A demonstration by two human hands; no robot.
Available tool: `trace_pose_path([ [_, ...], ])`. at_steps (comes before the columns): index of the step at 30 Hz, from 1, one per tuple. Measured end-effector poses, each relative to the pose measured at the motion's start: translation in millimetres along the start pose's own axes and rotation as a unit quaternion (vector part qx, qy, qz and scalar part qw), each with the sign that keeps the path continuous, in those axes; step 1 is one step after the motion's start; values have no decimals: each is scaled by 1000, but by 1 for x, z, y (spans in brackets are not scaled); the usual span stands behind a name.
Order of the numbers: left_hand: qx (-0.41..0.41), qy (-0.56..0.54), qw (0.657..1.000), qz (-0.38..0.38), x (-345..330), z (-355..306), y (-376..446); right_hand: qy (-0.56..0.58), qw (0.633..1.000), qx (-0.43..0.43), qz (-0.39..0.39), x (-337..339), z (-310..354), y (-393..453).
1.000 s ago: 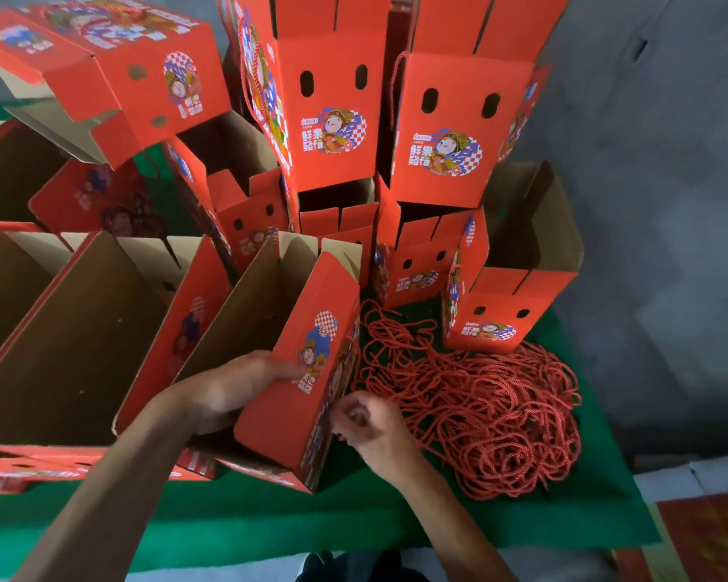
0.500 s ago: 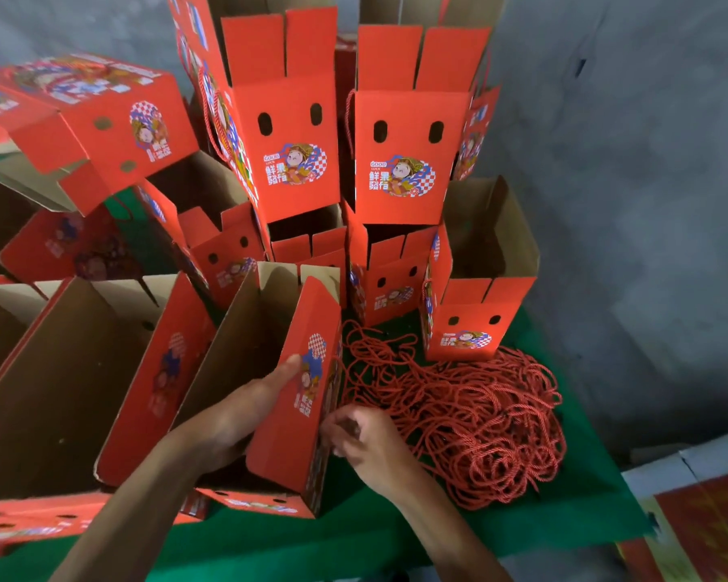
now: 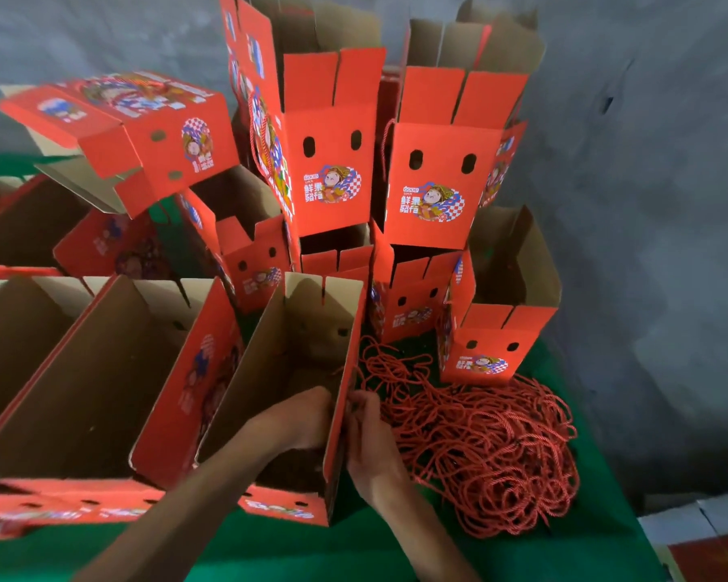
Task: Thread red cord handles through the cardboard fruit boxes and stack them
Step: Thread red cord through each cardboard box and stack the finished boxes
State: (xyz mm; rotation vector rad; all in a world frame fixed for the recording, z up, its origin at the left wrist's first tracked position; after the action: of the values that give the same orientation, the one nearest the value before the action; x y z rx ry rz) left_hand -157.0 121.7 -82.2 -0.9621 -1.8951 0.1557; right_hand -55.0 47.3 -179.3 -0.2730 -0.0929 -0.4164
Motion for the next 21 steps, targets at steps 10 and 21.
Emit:
trace_pose_path([
  [10, 120, -94, 988, -17, -4, 18, 1, -162, 967, 185, 61, 20, -4, -11],
  [21, 57, -316, 946, -33, 18, -17, -11, -153, 974, 121, 115, 38, -13, -21],
])
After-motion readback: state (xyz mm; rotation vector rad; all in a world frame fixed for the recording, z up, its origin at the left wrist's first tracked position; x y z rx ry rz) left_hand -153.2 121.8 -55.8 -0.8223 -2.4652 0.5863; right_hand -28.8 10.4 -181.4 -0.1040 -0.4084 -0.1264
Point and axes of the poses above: each hand's wrist, its own y-axis towards the middle knuckle, its own x-axis out of the back of the hand, z = x × y, the point moved 3 cm from there along y, towards the middle knuckle, and after that the axes turned 7 degrees about -z, right-handed, at the moved point
